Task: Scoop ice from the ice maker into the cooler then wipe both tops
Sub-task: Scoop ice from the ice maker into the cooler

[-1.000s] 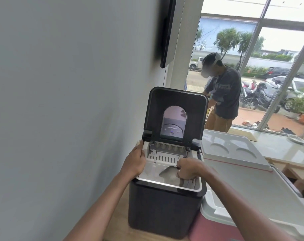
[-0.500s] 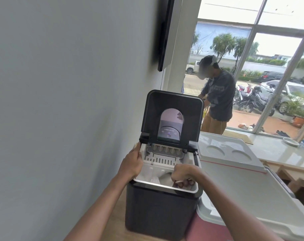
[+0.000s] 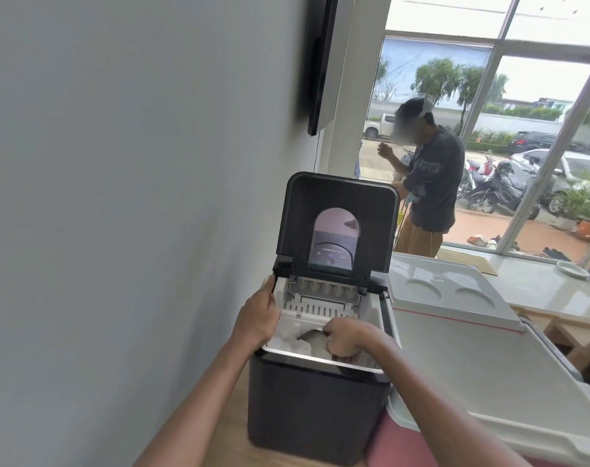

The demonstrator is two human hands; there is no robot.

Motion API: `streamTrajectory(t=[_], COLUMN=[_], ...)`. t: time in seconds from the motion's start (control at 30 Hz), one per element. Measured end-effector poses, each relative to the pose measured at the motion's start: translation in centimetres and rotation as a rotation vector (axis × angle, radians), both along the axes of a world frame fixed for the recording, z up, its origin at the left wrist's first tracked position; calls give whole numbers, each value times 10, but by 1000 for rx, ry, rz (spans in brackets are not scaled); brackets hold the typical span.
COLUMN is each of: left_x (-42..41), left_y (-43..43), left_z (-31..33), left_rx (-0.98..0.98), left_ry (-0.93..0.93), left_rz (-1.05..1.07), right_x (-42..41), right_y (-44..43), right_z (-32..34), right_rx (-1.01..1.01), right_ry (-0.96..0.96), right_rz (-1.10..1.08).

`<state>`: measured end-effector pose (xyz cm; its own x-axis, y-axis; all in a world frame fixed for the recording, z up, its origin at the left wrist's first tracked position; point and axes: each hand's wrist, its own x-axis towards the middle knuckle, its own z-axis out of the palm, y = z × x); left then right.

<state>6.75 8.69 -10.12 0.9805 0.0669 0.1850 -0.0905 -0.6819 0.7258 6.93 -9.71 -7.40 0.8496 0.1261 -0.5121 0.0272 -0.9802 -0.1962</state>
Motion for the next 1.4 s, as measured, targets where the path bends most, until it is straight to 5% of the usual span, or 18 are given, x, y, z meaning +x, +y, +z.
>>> streamTrajectory(t=[0.2,0.6,1.0,1.4], left_x=[1,-6,-10,-12], left_y=[0,0,1,0], left_z=[-2,4,7,9], left_rx=[-25,-80,-94,-95], left_ry=[12,3,3,6], left_rz=[9,18,26,45], right_x=[-5,-1,-6,-21], right_y=[0,-15,-34,-65], right_z=[8,9,19,36], right_rx=[11,399,581,846], right_ry=[102,302,467,382], right_rz=[-86,-352,-474,-454])
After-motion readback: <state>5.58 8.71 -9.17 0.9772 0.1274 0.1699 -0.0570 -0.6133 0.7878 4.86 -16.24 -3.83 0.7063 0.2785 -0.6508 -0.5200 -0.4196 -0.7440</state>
